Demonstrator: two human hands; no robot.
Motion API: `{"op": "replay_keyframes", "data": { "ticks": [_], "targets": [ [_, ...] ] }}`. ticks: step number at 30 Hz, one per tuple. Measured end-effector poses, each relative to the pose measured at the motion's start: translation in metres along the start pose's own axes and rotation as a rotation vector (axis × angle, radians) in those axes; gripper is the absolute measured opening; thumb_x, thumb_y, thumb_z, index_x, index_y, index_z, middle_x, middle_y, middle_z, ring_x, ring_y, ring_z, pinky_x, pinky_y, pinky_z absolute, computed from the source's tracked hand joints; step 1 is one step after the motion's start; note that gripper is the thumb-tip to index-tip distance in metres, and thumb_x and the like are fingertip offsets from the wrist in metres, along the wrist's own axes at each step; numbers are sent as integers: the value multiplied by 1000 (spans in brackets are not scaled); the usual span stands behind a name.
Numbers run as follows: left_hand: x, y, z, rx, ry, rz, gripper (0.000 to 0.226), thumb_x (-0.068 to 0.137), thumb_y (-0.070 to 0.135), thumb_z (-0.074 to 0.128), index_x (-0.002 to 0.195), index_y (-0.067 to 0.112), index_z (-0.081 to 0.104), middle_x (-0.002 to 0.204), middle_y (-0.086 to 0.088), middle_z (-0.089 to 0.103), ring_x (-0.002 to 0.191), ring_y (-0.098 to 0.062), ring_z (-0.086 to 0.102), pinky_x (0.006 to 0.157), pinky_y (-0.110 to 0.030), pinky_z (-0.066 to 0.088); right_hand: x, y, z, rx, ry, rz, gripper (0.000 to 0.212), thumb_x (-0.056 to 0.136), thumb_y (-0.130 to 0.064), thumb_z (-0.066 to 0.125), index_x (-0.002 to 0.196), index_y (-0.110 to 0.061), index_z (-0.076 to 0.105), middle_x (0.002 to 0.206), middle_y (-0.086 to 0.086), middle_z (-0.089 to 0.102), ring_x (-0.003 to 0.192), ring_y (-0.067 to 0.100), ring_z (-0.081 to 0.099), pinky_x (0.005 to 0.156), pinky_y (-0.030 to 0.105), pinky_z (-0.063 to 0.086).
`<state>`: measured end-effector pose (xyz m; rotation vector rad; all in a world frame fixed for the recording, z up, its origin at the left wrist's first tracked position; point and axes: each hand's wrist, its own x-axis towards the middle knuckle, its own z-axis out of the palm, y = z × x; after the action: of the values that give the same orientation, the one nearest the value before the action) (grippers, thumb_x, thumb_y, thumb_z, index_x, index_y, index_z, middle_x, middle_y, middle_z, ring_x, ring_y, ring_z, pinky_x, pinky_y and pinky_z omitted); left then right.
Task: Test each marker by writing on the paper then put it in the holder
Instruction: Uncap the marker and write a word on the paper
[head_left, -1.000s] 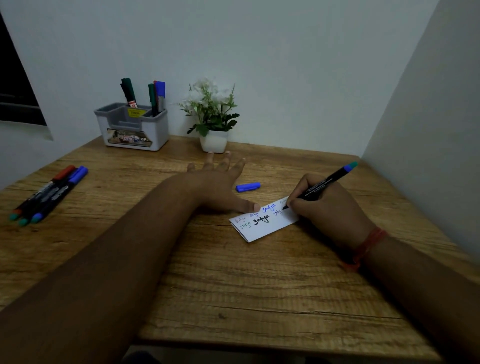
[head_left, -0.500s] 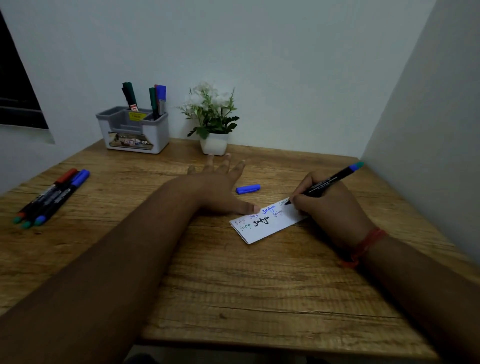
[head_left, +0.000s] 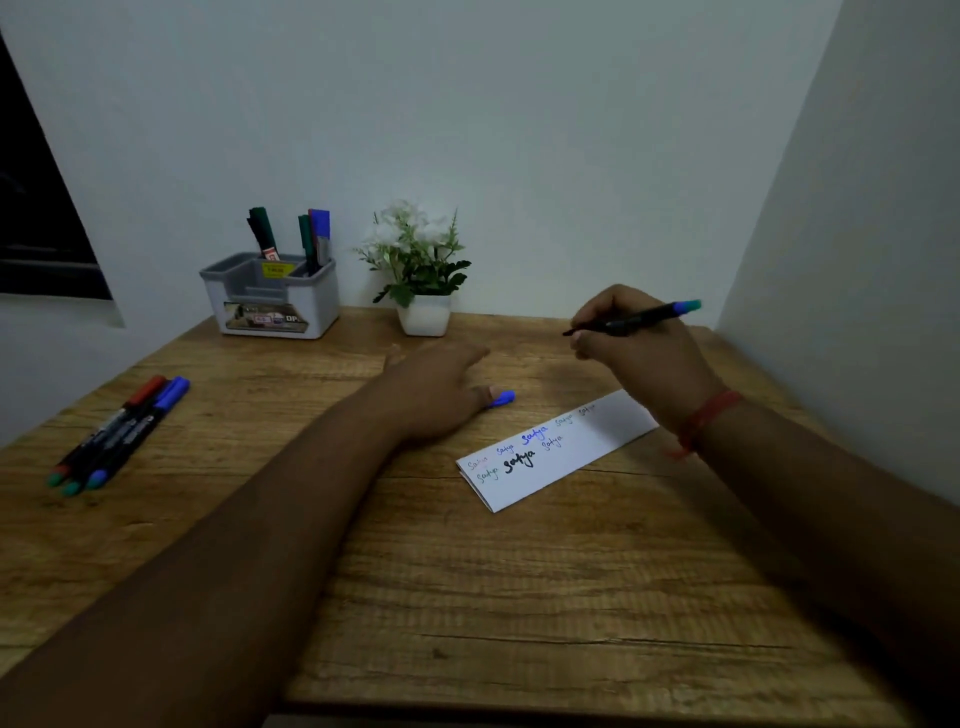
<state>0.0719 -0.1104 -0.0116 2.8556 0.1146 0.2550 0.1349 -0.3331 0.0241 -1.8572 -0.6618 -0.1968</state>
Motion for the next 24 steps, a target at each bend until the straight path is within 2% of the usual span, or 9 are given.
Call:
{"op": "replay_keyframes", "data": {
  "ticks": [2,5,9,11,15,18,22,24],
  "targets": [
    [-1,0,1,12,27,17,53,93,58,53,141,35,49,151,7,46,142,-21,34,117,-57,21,10,4,3,49,-18,11,15,83,0,72,89,-14,72,93,5,75,95,20,71,84,31,57],
    [-4,4,2,31,50,49,36,93,54,57,123,36,62,132,9,56,127,-20,41,113,-50,28,7,16,11,159,4,47,14,85,1,71,94,-8,75,96,9,76,98,25,72,90,33,58],
    [-3,7,3,37,37,79,15,94,42,60,107,36,64,100,15,58,106,-13,53,98,-40,39,0,22,10,156,-76,74,7,88,-6,72,94,-9,73,96,10,77,94,24,75,91,34,59],
    [-2,8,3,13,32,75,6,93,37,62,99,37,61,92,16,56,97,-11,56,92,-38,43,-1,21,7,214,-93,79,4,89,-6,71,92,-4,69,95,15,76,92,24,76,89,37,60],
    [-5,8,4,-131,98,62,10,93,28,66,97,33,58,97,13,57,90,-8,55,81,-32,48,-2,18,7,330,-110,119,13,93,-4,66,96,9,63,92,22,74,85,26,75,83,36,63],
    [-8,13,1,-273,160,72,10,96,21,62,101,29,58,94,15,56,85,-2,52,67,-22,39,-1,16,7,418,-123,129,9,95,-4,64,91,3,62,85,18,73,79,25,73,75,34,61],
    [-11,18,-1,-385,209,114,11,97,17,60,102,26,57,99,10,61,90,-4,54,69,-14,38,-2,13,6,481,-141,120,9,97,-5,61,89,0,60,88,23,71,77,24,71,70,32,60],
    [-12,19,-1,-410,214,113,11,97,18,60,102,26,57,101,8,62,93,-6,55,72,-16,40,-2,13,6,463,-152,109,9,97,-4,61,89,1,60,89,23,71,78,25,71,71,32,60]
  ]
}}
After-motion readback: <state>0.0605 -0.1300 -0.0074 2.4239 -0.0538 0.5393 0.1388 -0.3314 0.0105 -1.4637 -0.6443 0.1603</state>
